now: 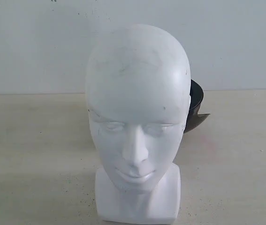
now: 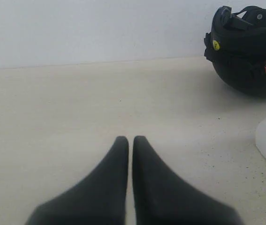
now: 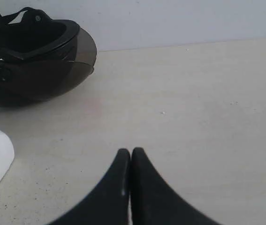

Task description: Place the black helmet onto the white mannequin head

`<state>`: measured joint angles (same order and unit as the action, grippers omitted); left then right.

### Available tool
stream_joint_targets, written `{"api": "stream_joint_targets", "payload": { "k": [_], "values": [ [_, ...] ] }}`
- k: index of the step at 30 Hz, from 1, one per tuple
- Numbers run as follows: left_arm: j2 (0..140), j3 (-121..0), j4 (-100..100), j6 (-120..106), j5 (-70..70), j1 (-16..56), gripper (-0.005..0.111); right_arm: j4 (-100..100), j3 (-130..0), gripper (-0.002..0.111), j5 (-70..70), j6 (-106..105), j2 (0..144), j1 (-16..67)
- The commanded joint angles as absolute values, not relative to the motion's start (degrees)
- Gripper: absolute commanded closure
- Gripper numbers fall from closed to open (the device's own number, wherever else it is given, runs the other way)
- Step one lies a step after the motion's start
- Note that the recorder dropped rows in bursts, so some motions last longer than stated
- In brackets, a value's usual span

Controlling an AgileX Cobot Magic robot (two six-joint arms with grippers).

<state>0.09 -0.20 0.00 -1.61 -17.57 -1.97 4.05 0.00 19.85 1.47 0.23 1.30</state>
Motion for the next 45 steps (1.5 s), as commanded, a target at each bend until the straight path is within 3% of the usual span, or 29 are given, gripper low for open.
{"api": "stream_joint_targets", "payload": {
  "k": [1, 14, 16, 19, 21, 24, 30, 39, 45],
  "values": [
    [0.0, 0.0, -0.7, -1.7, -17.6, -1.6, 0.102, 4.1, 0.0, 0.108, 19.4, 1.3, 0.0, 1.1],
    [0.0, 0.0, -0.7, -1.7, -17.6, -1.6, 0.102, 4.1, 0.0, 0.108, 18.4, 1.3, 0.0, 1.1],
    [0.0, 0.0, -0.7, -1.7, -17.6, -1.6, 0.102, 4.1, 0.0, 0.108, 12.9, 1.2, 0.0, 1.1],
    [0.0, 0.0, -0.7, -1.7, -17.6, -1.6, 0.102, 3.9, 0.0, 0.108, -10.5, 0.0, 0.0, 1.1],
    [0.0, 0.0, -0.7, -1.7, -17.6, -1.6, 0.102, 4.6, -2.5, 0.108, -10.1, -4.0, 0.3, 1.1],
    [0.0, 0.0, -0.7, -1.7, -17.6, -1.6, 0.102, 4.6, -11.5, 0.108, -3.3, -8.7, 10.7, 1.1],
    [0.0, 0.0, -0.7, -1.7, -17.6, -1.6, 0.102, 5.7, -26.4, 0.108, -6.3, -7.9, 38.7, 1.1],
    [0.0, 0.0, -0.7, -1.7, -17.6, -1.6, 0.102, 5.7, -30.0, 0.108, -11.2, -1.8, 51.0, 1.1],
    [0.0, 0.0, -0.7, -1.7, -17.6, -1.6, 0.102, 5.7, -44.4, 0.108, 3.1, 0.0, 64.2, 1.1]
  ]
}}
